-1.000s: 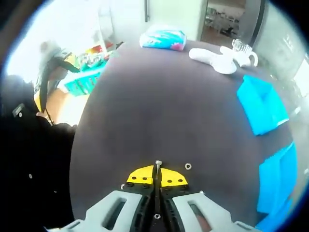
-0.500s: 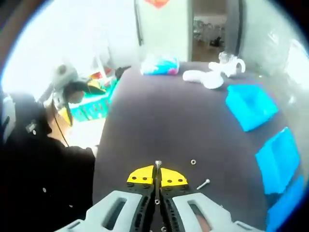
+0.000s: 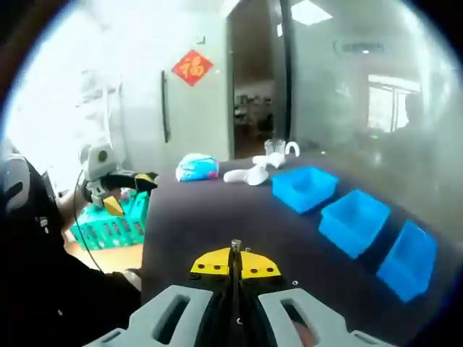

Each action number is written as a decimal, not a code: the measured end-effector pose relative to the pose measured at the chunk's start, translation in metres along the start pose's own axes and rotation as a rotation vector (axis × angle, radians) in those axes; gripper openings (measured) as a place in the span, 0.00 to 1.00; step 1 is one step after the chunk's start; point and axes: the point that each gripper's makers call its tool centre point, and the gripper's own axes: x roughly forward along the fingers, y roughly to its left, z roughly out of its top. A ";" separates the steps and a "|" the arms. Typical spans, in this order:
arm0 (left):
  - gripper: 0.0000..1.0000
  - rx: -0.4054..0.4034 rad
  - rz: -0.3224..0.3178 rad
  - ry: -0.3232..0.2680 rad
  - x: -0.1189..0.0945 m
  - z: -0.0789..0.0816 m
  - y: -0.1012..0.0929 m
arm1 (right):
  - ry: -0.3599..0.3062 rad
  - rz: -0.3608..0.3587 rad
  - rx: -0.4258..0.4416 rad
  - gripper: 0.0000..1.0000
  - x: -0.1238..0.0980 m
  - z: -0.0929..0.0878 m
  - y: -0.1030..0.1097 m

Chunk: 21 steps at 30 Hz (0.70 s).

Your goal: Sort the screws, nuts, and washers into the corresponding bins

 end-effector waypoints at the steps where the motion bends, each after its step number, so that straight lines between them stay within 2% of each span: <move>1: 0.52 0.002 0.001 -0.003 0.001 0.001 0.000 | -0.025 -0.035 -0.004 0.00 -0.007 0.001 -0.004; 3: 0.52 0.003 0.001 -0.006 0.003 0.003 -0.001 | -0.075 -0.091 0.016 0.00 -0.023 0.000 -0.007; 7: 0.52 0.004 0.004 -0.010 0.006 0.006 0.000 | -0.161 -0.147 0.103 0.00 -0.051 -0.002 -0.012; 12: 0.52 0.005 0.014 -0.024 0.007 0.011 0.001 | -0.234 -0.260 0.137 0.00 -0.083 -0.007 -0.020; 17: 0.52 0.007 0.021 -0.034 0.008 0.016 0.003 | -0.297 -0.395 0.163 0.00 -0.118 -0.014 -0.038; 21: 0.52 0.009 0.021 -0.038 0.010 0.018 0.002 | -0.317 -0.455 0.168 0.00 -0.137 -0.021 -0.041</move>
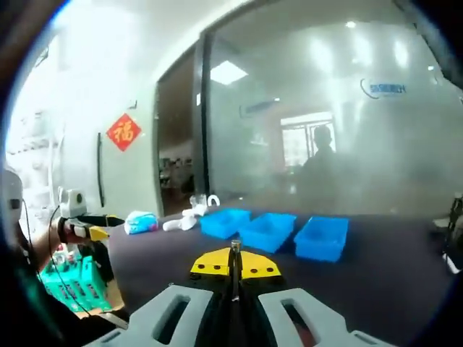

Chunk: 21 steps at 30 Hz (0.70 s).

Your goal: Sort the screws, nuts, and washers into the corresponding bins

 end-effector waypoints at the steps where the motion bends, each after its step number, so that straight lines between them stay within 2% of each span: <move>1: 0.52 0.001 -0.001 -0.001 0.001 0.000 -0.001 | -0.008 -0.013 0.007 0.00 -0.004 0.000 -0.003; 4: 0.52 0.006 -0.005 0.002 0.003 0.000 -0.002 | -0.020 -0.020 0.033 0.00 -0.013 -0.002 -0.005; 8: 0.52 0.008 -0.005 0.006 0.005 -0.001 -0.002 | -0.048 -0.077 0.054 0.00 -0.026 -0.005 -0.016; 11: 0.52 -0.003 0.009 0.002 0.006 -0.001 0.001 | -0.086 -0.097 0.127 0.00 -0.034 -0.004 -0.021; 15: 0.52 -0.013 0.027 -0.003 0.006 -0.001 0.006 | -0.118 -0.127 0.138 0.00 -0.039 -0.001 -0.025; 21: 0.52 -0.010 0.024 -0.001 0.006 0.000 0.005 | -0.132 -0.160 0.114 0.00 -0.038 0.004 -0.032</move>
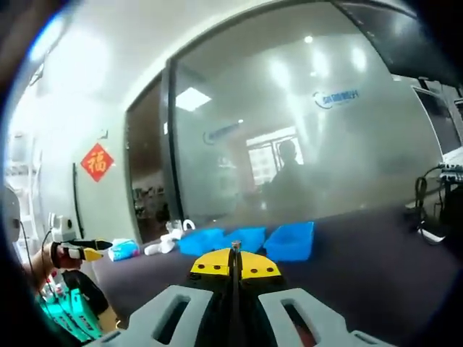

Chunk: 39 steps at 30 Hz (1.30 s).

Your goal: Sort the screws, nuts, and washers into the corresponding bins

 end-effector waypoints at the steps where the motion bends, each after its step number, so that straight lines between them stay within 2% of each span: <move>1: 0.52 0.000 -0.001 0.000 0.000 0.000 0.000 | -0.002 -0.001 0.003 0.00 0.001 0.001 -0.001; 8: 0.52 -0.010 -0.006 0.006 0.001 -0.006 -0.003 | -0.015 -0.006 0.014 0.00 0.013 0.006 -0.004; 15: 0.52 -0.006 0.006 0.010 -0.001 -0.008 0.003 | -0.021 -0.006 0.009 0.00 0.041 0.013 -0.011; 21: 0.52 -0.012 0.016 0.003 -0.004 -0.007 0.008 | 0.002 -0.016 -0.017 0.00 0.075 0.012 -0.020; 31: 0.52 -0.021 0.041 -0.007 -0.013 -0.006 0.016 | 0.010 -0.037 -0.076 0.00 0.148 0.018 -0.040; 39: 0.52 -0.025 0.078 -0.030 -0.025 0.001 0.026 | 0.065 -0.081 -0.102 0.00 0.197 0.005 -0.066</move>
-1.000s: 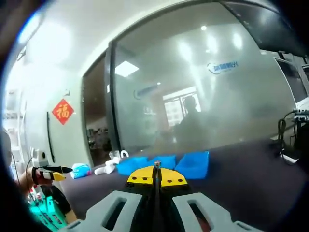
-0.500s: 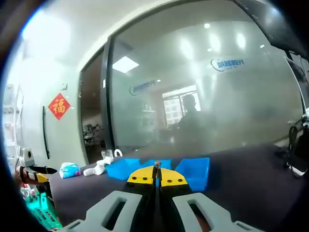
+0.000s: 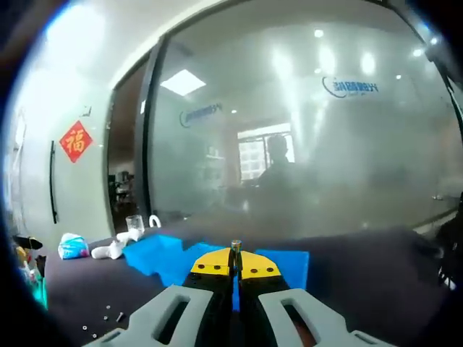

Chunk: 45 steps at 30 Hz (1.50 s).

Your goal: Sort the screws, nuts, and washers into the corresponding bins

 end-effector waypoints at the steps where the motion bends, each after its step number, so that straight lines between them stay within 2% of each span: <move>1: 0.52 0.000 0.002 -0.003 -0.001 0.001 0.000 | 0.016 -0.009 0.000 0.00 0.006 -0.003 -0.004; 6: 0.52 0.008 0.008 -0.006 -0.004 0.004 0.001 | 0.050 -0.023 -0.014 0.00 0.026 -0.011 -0.008; 8: 0.52 0.010 0.011 -0.008 -0.005 0.006 0.001 | 0.061 -0.023 -0.026 0.00 0.043 -0.010 -0.013; 24: 0.52 0.017 0.017 -0.002 -0.008 0.005 -0.003 | 0.096 -0.033 -0.070 0.00 0.057 -0.014 -0.008; 27: 0.52 0.017 0.015 -0.003 -0.009 0.005 -0.004 | 0.102 -0.031 -0.050 0.00 0.059 -0.016 -0.009; 29: 0.52 0.020 0.013 -0.002 -0.009 0.005 -0.005 | 0.109 -0.006 -0.007 0.03 0.060 -0.018 -0.006; 31: 0.52 0.015 0.013 -0.001 -0.009 0.003 -0.005 | 0.106 -0.013 -0.031 0.05 0.061 -0.018 -0.008; 34: 0.52 0.012 0.015 0.000 -0.010 0.003 -0.004 | 0.101 -0.015 -0.039 0.17 0.060 -0.017 -0.011; 35: 0.52 0.010 0.015 -0.001 -0.010 0.003 -0.004 | 0.098 -0.016 -0.037 0.18 0.059 -0.016 -0.011; 40: 0.52 0.014 0.009 -0.003 -0.009 0.004 -0.006 | 0.078 -0.012 -0.031 0.19 0.046 -0.012 -0.009; 45: 0.52 0.015 0.001 -0.006 -0.006 0.006 -0.009 | 0.058 0.025 -0.025 0.20 0.021 -0.009 0.004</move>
